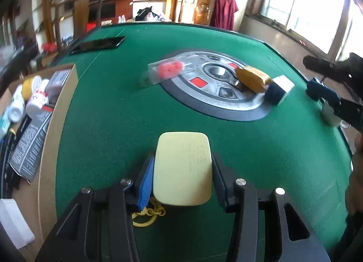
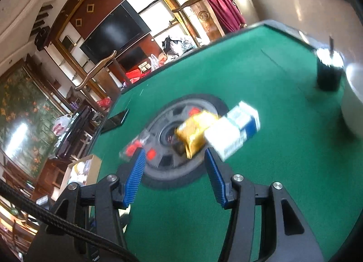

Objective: Organize objects
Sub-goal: 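Return to the table and grasp the pale yellow sponge with the left tool, then grasp the yellow cracker bag with the right tool while the left tool holds the sponge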

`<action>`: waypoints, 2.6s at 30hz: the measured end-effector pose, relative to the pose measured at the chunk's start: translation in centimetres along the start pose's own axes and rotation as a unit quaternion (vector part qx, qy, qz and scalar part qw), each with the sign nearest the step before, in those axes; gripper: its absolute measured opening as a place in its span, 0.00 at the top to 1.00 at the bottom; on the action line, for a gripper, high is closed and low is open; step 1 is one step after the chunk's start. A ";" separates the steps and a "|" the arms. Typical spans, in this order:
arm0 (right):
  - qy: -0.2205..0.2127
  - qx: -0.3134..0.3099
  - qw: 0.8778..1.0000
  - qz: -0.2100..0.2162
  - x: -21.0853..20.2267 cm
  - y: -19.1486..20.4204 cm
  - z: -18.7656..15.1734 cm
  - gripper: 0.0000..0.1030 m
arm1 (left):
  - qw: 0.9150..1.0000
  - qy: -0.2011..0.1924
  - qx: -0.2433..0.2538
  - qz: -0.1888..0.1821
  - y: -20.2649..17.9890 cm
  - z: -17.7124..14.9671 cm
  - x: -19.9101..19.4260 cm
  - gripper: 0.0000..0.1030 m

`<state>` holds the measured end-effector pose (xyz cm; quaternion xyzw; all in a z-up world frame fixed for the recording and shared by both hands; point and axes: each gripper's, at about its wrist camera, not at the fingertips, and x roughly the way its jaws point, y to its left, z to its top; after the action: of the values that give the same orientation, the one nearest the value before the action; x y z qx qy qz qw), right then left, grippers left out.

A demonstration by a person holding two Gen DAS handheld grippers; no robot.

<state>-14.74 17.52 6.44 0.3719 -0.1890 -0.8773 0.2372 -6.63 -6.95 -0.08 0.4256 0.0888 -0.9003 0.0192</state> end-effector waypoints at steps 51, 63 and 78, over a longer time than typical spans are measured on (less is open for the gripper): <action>0.112 -0.157 0.980 -0.047 7.2 5.8 -1.6 0.90 | 0.999 -0.008 -0.022 -0.033 0.8 -0.1 -0.3 0.61; 0.110 -0.103 0.987 -0.048 10.5 3.0 0.7 0.45 | 0.999 -0.004 -0.017 -0.037 0.5 -0.3 -0.3 0.61; 0.141 -0.188 0.971 -0.047 7.8 7.7 -2.7 0.44 | 0.999 -0.004 -0.014 -0.034 0.5 -0.3 -0.5 0.61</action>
<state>-15.42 6.48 4.21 0.4494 0.0327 -0.8459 0.2854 -6.05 -7.42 0.01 0.4188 0.1160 -0.9006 -0.0046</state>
